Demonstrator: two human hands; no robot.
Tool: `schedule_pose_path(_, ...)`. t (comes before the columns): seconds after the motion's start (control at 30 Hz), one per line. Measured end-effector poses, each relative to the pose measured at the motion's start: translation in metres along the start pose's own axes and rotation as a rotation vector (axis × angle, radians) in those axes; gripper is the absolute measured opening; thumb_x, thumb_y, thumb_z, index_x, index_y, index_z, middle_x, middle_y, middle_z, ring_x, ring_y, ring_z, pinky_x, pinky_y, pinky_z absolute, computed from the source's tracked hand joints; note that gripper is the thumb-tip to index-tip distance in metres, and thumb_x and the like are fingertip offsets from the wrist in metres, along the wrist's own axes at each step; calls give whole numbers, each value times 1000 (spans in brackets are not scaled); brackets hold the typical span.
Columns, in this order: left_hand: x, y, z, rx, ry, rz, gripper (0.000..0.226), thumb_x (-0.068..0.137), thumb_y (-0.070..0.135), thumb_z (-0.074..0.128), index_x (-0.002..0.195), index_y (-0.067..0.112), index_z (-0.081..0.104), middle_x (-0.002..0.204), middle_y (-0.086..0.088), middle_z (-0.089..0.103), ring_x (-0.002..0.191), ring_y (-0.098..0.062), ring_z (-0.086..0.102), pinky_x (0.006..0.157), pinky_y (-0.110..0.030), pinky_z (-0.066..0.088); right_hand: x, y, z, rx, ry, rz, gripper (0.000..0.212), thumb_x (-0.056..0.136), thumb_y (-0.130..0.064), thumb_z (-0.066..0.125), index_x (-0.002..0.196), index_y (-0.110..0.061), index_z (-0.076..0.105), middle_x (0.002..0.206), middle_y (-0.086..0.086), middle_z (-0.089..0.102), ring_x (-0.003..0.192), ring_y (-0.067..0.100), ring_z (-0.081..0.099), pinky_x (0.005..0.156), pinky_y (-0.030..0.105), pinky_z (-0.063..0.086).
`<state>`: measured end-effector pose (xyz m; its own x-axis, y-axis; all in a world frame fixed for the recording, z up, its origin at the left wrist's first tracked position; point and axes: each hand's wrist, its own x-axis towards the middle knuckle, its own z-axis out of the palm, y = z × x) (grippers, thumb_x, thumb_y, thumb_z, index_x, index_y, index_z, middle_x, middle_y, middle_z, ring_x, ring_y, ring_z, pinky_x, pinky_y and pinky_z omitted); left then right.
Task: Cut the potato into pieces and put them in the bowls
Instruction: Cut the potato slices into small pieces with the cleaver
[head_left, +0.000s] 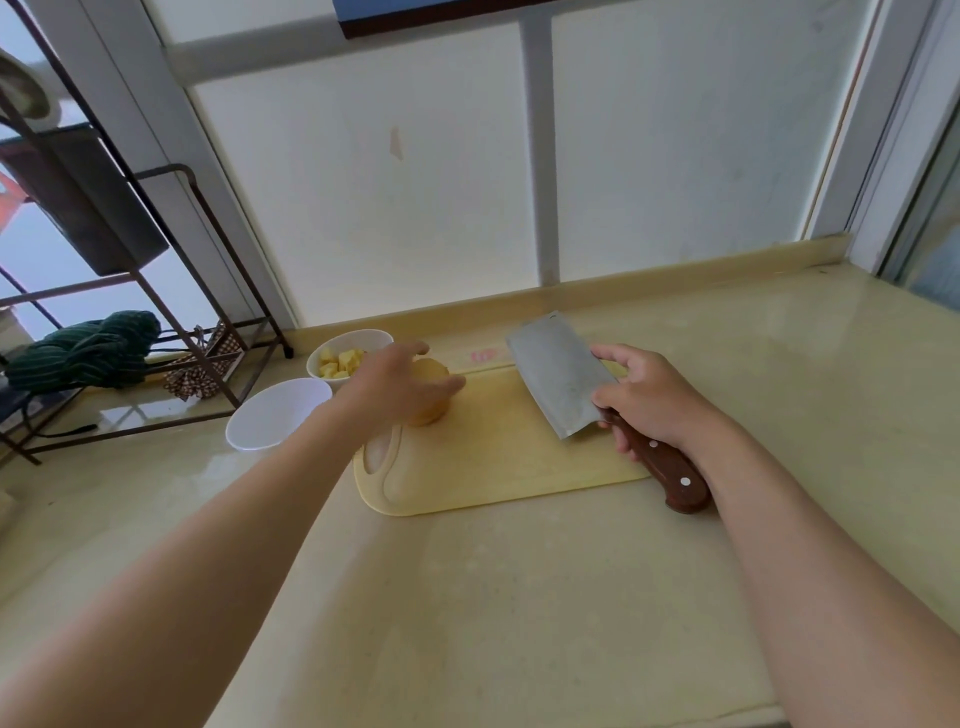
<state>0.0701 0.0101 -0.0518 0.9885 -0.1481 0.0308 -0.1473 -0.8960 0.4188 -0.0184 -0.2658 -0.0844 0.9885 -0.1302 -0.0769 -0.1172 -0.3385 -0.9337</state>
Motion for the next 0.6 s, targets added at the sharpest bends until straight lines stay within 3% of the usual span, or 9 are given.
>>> schedule_pose_path(0.07, 1, 0, -5, 30, 20, 16, 75, 77, 61, 71, 134, 15, 54, 123, -5, 62, 108, -24, 60, 91, -35, 51, 0, 0, 0, -3, -1, -4, 71, 88, 0, 52, 152, -30, 46, 55, 2, 63, 48, 25, 58, 44, 31, 48)
schedule_pose_path(0.17, 1, 1, -7, 45, 40, 33, 47, 79, 54, 71, 92, 9, 66, 81, -7, 64, 75, -24, 62, 67, -38, 53, 0, 0, 1, -2, 4, -1, 70, 88, 1, 52, 151, -29, 47, 57, 4, 64, 46, 25, 58, 43, 30, 48)
schedule_pose_path(0.23, 1, 2, -8, 6, 57, 8, 39, 80, 48, 73, 80, 11, 63, 76, -8, 61, 70, -23, 60, 62, -37, 52, 0, 0, 1, -5, 7, 3, 70, 88, 1, 53, 151, -29, 47, 58, 5, 64, 43, 23, 56, 43, 29, 47)
schedule_pose_path(0.33, 3, 1, -12, -93, 58, -64, 39, 79, 43, 77, 97, 11, 63, 91, -6, 65, 82, -21, 63, 75, -40, 56, -1, -1, 1, -3, 8, 6, 70, 88, 1, 53, 152, -28, 47, 57, 5, 64, 44, 24, 57, 43, 29, 47)
schedule_pose_path(0.47, 5, 0, -17, -105, 69, -104, 46, 77, 44, 79, 108, 20, 55, 100, -1, 60, 80, -13, 56, 65, -27, 45, -2, -2, 1, 1, 4, 8, 70, 89, 1, 53, 152, -28, 47, 63, 9, 64, 44, 23, 56, 43, 30, 47)
schedule_pose_path(0.6, 6, 0, -17, -71, 113, -86, 48, 75, 45, 80, 107, 18, 56, 99, -1, 62, 81, -13, 57, 58, -25, 42, -3, -3, 1, 0, 3, 8, 70, 89, 2, 53, 152, -28, 46, 63, 9, 65, 43, 23, 56, 42, 29, 47)
